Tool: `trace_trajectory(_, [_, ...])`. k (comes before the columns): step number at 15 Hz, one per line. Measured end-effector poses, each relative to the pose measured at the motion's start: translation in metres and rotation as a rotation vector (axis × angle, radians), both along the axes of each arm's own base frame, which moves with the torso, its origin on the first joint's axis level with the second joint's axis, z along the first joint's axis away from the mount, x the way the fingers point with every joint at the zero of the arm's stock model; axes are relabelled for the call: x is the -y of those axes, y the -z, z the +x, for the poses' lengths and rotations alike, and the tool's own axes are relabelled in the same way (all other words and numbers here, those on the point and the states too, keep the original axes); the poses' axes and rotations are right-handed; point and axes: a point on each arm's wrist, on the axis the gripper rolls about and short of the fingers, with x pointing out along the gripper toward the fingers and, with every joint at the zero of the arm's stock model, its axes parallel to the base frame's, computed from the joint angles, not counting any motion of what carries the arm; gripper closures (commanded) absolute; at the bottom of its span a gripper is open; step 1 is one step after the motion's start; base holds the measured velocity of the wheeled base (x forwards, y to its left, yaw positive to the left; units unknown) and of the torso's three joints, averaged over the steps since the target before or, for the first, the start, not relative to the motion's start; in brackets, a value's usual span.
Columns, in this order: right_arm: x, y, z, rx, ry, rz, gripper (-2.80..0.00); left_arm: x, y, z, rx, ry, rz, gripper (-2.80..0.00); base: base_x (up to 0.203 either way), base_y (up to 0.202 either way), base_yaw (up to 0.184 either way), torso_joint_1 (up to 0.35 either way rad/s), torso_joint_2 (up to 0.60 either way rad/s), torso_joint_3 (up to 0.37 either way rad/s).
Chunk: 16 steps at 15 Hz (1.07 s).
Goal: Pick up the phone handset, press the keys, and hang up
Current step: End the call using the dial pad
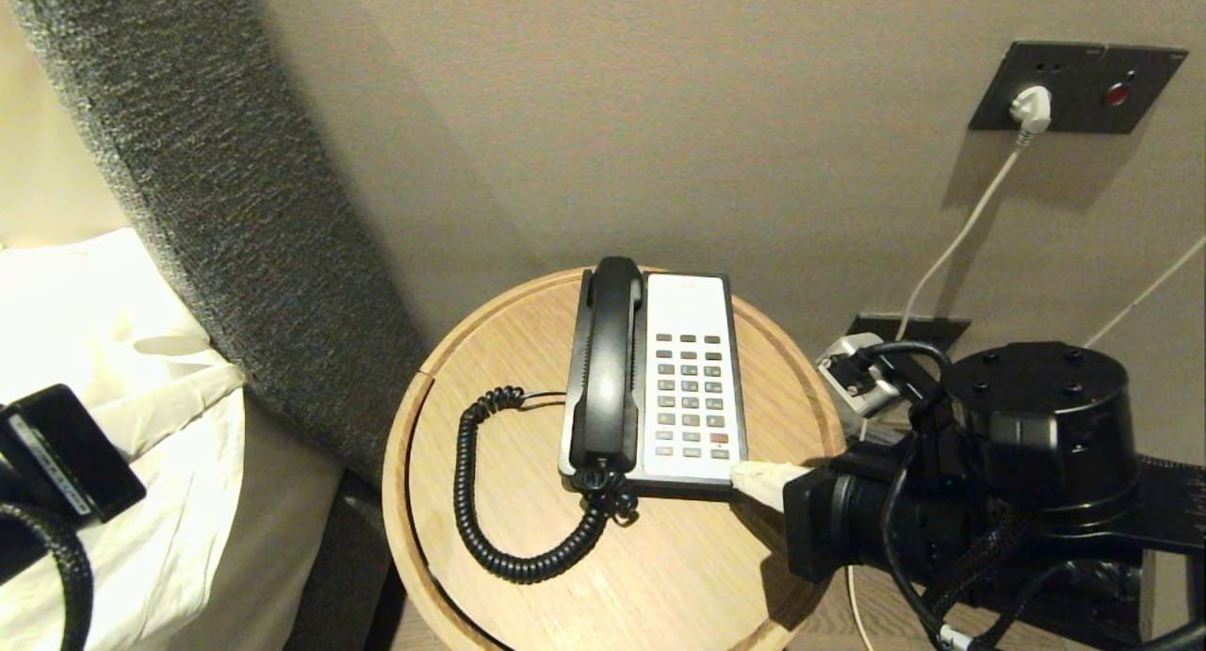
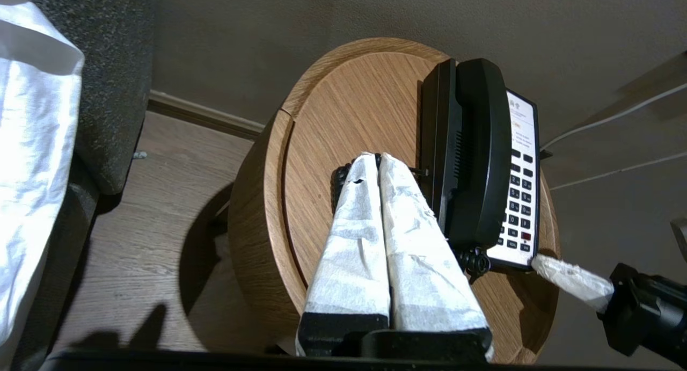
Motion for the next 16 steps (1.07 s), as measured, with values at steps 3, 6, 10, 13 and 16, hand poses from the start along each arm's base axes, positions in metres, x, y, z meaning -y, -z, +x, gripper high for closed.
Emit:
trace_trajectory(3, [-0.0054, -0.0059, 0.005, 0.016, 0.001, 0.019, 0.0, -0.0002, 0.0003, -0.0004, 0.0, 0.0, -0.001, 0.0, 0.0, 0.0, 0.0, 0.0, 0.0, 0.0])
trace_trajectory(6, [-0.0079, -0.0102, 0.0078, 0.03, 0.005, 0.029, 0.0, -0.0008, 0.0019, -0.0012, -0.002, 0.0, -0.001, 0.0, 0.0, 0.0, 0.0, 0.0, 0.0, 0.0])
trace_trajectory(10, [-0.0085, -0.0099, 0.0085, 0.029, 0.004, 0.021, 0.0, -0.0016, 0.0026, -0.0025, -0.003, 0.0, -0.001, 0.0, 0.0, 0.0, 0.0, 0.0, 0.0, 0.0])
trace_trajectory(13, [-0.0079, -0.0077, 0.0079, 0.022, 0.004, 0.014, 0.0, -0.002, 0.0033, -0.003, -0.003, -0.001, 0.0, 0.0, 0.0, 0.0, 0.0, 0.0, 0.0, 0.0])
trace_trajectory(16, [-0.0083, -0.0056, 0.008, 0.018, 0.003, 0.008, 0.0, -0.002, 0.0041, -0.0031, -0.004, 0.0, 0.001, 0.0, 0.0, 0.0, 0.0, 0.0, 0.0, 0.0])
